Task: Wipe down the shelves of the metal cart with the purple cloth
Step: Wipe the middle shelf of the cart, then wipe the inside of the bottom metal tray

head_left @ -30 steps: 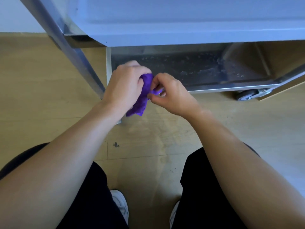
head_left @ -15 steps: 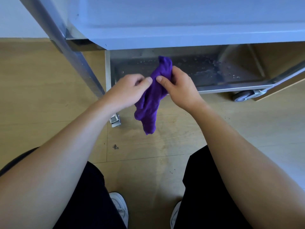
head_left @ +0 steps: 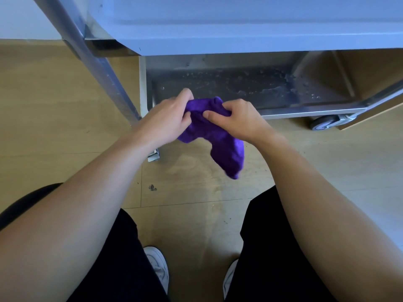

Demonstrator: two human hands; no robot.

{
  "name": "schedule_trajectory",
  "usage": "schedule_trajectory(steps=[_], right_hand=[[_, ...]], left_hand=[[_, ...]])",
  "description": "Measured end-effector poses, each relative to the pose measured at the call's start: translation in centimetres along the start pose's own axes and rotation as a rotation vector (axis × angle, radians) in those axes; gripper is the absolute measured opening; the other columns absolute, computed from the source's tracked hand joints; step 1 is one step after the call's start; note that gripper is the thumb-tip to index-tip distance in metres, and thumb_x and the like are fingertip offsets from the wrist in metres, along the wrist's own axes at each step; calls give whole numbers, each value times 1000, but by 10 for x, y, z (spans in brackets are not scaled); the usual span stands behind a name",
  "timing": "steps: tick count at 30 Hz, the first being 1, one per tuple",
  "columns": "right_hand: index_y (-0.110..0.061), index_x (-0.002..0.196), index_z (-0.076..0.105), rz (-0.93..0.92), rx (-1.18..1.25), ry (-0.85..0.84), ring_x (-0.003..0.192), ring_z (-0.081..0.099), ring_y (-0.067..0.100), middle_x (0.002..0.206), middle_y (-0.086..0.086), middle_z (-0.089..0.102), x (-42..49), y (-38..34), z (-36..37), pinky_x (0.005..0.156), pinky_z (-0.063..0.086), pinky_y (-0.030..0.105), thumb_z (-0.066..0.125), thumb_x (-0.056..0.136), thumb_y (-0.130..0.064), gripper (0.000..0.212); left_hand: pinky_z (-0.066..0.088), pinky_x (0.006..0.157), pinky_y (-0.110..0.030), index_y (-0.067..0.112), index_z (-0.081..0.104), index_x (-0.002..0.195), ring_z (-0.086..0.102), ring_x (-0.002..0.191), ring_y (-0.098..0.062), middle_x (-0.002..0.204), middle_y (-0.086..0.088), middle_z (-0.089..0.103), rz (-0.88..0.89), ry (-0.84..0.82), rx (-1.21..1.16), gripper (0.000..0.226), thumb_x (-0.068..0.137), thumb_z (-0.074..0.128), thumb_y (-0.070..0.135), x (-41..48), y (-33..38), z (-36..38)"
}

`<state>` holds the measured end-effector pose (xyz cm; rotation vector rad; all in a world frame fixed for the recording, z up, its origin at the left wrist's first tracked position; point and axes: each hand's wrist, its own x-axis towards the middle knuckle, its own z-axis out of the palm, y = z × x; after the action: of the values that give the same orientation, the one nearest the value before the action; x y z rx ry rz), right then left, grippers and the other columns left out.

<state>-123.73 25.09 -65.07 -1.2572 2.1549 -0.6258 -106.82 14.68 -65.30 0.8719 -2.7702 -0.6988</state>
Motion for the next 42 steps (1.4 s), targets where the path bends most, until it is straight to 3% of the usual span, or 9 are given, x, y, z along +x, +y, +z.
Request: schedule_trajectory(steps=[5, 8, 12, 17, 20, 24, 28, 36, 42], right_hand=[[-16, 93, 60, 23, 239, -94, 75, 63, 6, 84, -8, 66, -2, -5, -5, 64, 52, 23, 77, 72, -53, 46], [-9, 115, 53, 101, 547, -145, 99, 69, 22, 110, 9, 68, -2, -6, -6, 86, 58, 40, 84, 73, -29, 56], [6, 123, 46, 150, 1021, -100, 101, 68, 33, 113, 22, 66, 0, -8, -11, 89, 56, 47, 73, 82, -2, 49], [3, 119, 46, 150, 1147, -157, 98, 61, 37, 103, 24, 58, -1, -12, -12, 96, 51, 52, 54, 84, 18, 38], [11, 125, 44, 126, 1144, -178, 100, 65, 35, 110, 25, 61, -3, -13, -12, 91, 55, 46, 56, 88, 14, 39], [9, 117, 51, 186, 694, -70, 104, 65, 34, 114, 23, 65, 1, -5, -8, 92, 55, 46, 69, 88, -9, 38], [-8, 100, 47, 244, 34, -26, 73, 51, 11, 86, -1, 53, 5, 6, -5, 55, 39, 24, 74, 79, -46, 51], [-25, 74, 68, 75, 1, -288, 60, 60, 8, 64, -12, 65, -1, 3, -2, 53, 49, 25, 44, 74, -85, 64], [-26, 81, 72, 48, -114, -356, 64, 61, 10, 67, -8, 63, 0, 10, 1, 57, 45, 25, 73, 62, -68, 46]], left_hand=[[45, 67, -38, 22, 41, 115, 57, 84, -30, 103, -8, 57, -17, 69, 31, 19, 96, 46, 20, 3, -3, 2], [49, 82, -42, 27, 40, 129, 55, 105, -31, 120, -11, 52, -92, 52, 28, 37, 95, 54, 23, 3, -1, 4], [44, 98, -42, 20, 36, 139, 41, 123, -32, 135, -13, 34, -181, 130, 31, 59, 86, 63, 23, 3, 6, 1], [47, 94, -41, 20, 54, 109, 50, 110, -21, 112, 1, 54, -97, -208, -63, 39, 74, 62, 36, 0, 16, 3], [48, 79, -39, 18, 51, 92, 54, 94, -20, 96, 3, 54, -92, -206, -95, 34, 75, 69, 41, -1, 19, 11], [34, 54, -32, 18, 47, 70, 49, 65, -18, 68, 6, 47, -79, -66, -34, 37, 78, 74, 42, 2, 11, 12], [23, 46, -30, 20, 35, 64, 36, 51, -11, 53, 5, 41, -103, -45, -44, 52, 74, 76, 49, -1, 10, 12], [39, 55, -22, 28, 64, 94, 63, 72, -15, 76, 9, 63, -41, -195, -107, 6, 88, 64, 27, 3, 3, 6], [34, 65, -26, 27, 70, 89, 52, 78, -13, 85, 6, 53, -91, -180, -115, 6, 86, 71, 32, 5, -6, 4]])
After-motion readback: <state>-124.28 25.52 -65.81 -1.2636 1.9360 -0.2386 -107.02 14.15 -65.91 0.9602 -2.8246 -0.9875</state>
